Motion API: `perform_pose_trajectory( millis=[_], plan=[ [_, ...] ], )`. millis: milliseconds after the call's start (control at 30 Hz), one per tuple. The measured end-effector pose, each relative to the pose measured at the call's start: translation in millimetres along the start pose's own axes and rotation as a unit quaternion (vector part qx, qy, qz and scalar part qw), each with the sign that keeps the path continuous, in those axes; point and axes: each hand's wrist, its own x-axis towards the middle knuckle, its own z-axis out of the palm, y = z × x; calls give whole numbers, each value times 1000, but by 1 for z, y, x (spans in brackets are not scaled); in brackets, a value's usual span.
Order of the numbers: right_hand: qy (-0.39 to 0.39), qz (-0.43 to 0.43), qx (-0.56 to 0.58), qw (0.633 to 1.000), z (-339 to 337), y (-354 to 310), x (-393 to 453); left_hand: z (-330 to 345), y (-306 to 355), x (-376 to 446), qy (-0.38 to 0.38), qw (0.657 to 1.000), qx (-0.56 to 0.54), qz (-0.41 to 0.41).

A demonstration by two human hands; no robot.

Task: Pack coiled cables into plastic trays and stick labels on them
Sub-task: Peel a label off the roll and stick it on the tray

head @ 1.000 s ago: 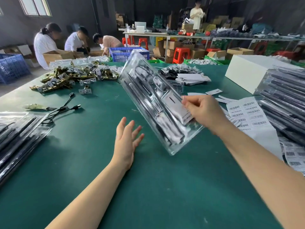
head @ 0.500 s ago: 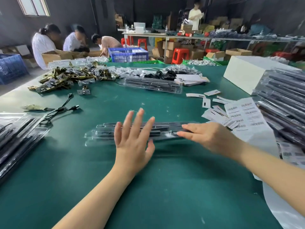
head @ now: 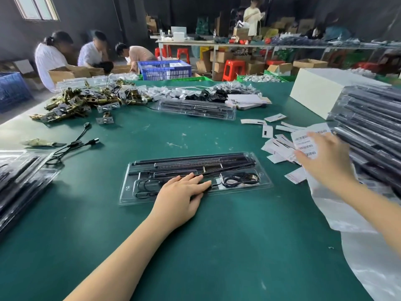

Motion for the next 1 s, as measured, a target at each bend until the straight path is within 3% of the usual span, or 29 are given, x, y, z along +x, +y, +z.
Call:
perform_pose_trajectory(
  millis=[67, 133, 200, 300, 400, 467, 567, 633, 700, 767, 867, 900, 933, 967, 1000],
  plan=[
    [-58, 168, -86, 980, -12, 25, 13, 1, 0, 2, 0, 1000, -7, -12],
    [-146, 244, 14, 959, -16, 42, 18, 1, 0, 2, -3, 1000, -13, -20],
    [-155, 275, 144, 938, -19, 49, 15, 1, 0, 1, -12, 1000, -19, -15],
    [-127, 265, 198, 935, -26, 50, 14, 1, 2, -2, -13, 999, -40, -4],
    [-107, 252, 266, 924, -40, 29, 15, -3, 10, -6, 83, 992, -95, -14],
    [-126, 225, 332, 907, -50, 6, 13, -9, 18, -4, 149, 977, -146, -31],
    [-162, 146, 471, 855, -63, -34, -2, -24, 36, 4, 149, 958, -244, -33],
    [-185, 79, 575, 793, -62, -58, -17, -36, 54, 13, 114, 910, -389, -84],
    [-224, 26, 634, 740, -48, -79, -33, -48, 69, 28, 49, 813, -551, -185],
    [-216, 3, 645, 733, -26, -92, -47, -50, 76, 43, 8, 707, -666, -238],
    [-160, 18, 636, 755, 5, -102, -56, -49, 71, 56, 74, 623, -732, -267],
    [-155, 19, 630, 761, 14, -103, -57, -49, 67, 58, 86, 619, -730, -279],
    [-155, 20, 620, 769, 22, -102, -60, -47, 64, 59, 97, 646, -700, -288],
    [-156, 22, 612, 775, 31, -101, -63, -44, 61, 59, 113, 714, -628, -287],
    [-159, 25, 608, 777, 38, -99, -67, -42, 57, 57, 137, 805, -513, -266]
  ],
)
